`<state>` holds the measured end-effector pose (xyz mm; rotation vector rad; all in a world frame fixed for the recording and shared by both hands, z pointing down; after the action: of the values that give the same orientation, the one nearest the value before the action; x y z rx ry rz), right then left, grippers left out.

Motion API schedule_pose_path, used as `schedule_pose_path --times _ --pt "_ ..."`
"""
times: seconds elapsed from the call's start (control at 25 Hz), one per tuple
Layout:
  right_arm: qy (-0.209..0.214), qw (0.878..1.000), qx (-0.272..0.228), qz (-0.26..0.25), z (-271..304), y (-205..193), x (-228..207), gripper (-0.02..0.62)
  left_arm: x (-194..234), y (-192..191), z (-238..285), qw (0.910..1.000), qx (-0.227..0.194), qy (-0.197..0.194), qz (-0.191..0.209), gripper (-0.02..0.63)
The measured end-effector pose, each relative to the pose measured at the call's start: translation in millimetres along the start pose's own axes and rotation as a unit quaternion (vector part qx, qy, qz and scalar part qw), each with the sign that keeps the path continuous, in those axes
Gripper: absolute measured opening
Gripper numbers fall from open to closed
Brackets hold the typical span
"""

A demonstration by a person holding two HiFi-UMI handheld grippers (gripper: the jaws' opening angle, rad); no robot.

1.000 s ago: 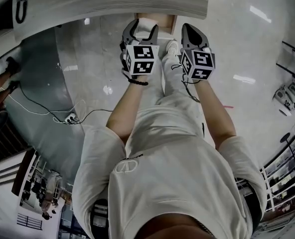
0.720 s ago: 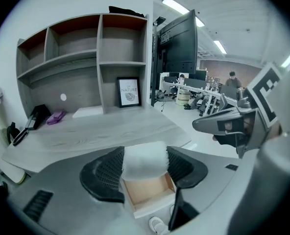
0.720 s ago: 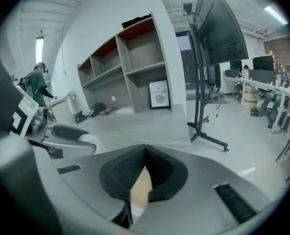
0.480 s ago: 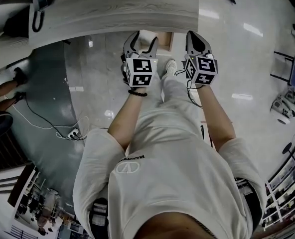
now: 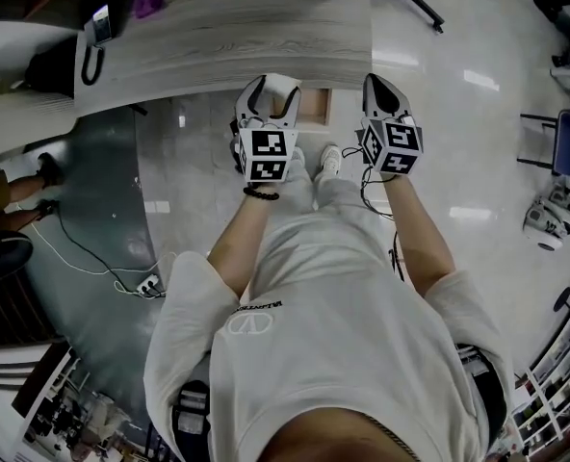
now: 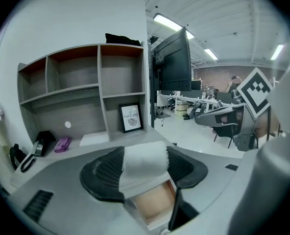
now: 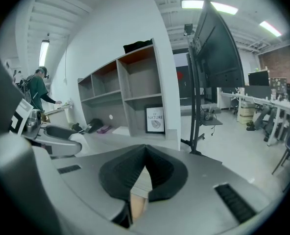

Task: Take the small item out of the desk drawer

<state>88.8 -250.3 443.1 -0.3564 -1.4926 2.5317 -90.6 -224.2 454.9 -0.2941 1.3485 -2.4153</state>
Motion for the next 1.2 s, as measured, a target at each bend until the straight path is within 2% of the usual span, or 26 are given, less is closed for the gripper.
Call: schedule_pose_path --times 0.72,1.2 --pt "-0.007 0.996 -0.088 -0.024 -67 89 -18 0.000 11 95 -51 0.9958 -0.085 0.014 0.033 0.264" --pt "-0.016 0.989 -0.148 -0.015 -126 139 -40 -0.002 32 146 -105 0.9864 -0.150 0.056 0.038 0.264"
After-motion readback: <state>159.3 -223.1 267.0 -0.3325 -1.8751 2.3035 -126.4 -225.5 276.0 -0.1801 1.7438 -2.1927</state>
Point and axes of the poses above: the fingertips, and each gripper's own axes: z forward along the fingers, x to its left, y out of its top, the point moved 1 cm from there along -z, backward along the fingers, and after that the axes turned 3 degrees about -y, right-handed, at the moved point
